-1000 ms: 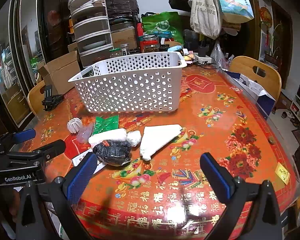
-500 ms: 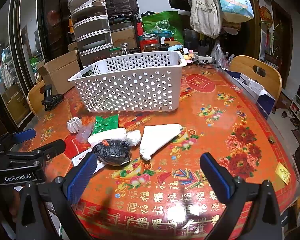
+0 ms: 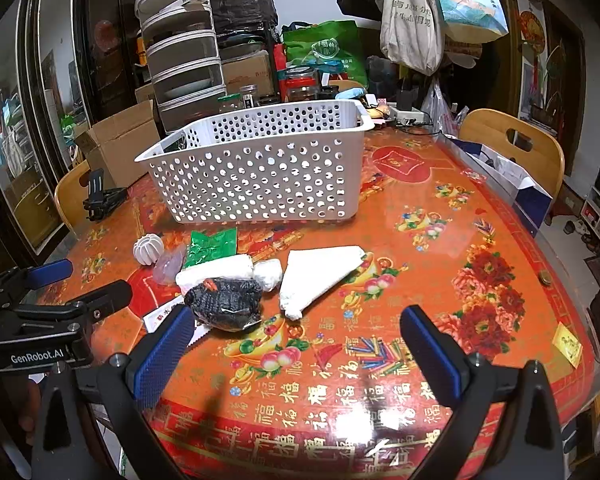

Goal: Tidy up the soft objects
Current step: 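Grasp the white flower-shaped plastic piece with the left gripper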

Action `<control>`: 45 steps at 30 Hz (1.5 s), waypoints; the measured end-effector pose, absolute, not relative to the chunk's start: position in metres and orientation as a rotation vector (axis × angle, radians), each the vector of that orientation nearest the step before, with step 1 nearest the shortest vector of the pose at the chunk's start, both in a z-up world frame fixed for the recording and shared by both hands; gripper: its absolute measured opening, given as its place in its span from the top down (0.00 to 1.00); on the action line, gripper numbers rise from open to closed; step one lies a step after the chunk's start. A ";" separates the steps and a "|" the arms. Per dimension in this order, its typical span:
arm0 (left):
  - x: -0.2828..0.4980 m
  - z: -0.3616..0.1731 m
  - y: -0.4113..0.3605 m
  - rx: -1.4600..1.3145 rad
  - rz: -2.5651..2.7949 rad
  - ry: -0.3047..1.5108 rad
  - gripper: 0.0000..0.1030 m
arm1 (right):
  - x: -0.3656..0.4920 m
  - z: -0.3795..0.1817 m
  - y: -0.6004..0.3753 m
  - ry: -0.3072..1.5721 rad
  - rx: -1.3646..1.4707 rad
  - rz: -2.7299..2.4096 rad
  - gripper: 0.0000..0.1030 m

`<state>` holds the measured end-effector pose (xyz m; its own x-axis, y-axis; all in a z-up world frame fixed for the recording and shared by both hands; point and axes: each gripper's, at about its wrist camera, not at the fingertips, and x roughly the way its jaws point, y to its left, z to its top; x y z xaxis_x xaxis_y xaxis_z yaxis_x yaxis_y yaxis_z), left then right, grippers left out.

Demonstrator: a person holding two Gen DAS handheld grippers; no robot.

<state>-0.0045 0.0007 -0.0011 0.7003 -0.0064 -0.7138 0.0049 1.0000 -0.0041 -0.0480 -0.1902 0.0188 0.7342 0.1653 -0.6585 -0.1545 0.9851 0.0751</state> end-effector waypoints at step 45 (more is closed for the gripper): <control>0.108 -0.074 0.071 -0.033 -0.036 0.923 0.65 | 0.041 -0.039 -0.198 0.928 0.051 0.151 0.13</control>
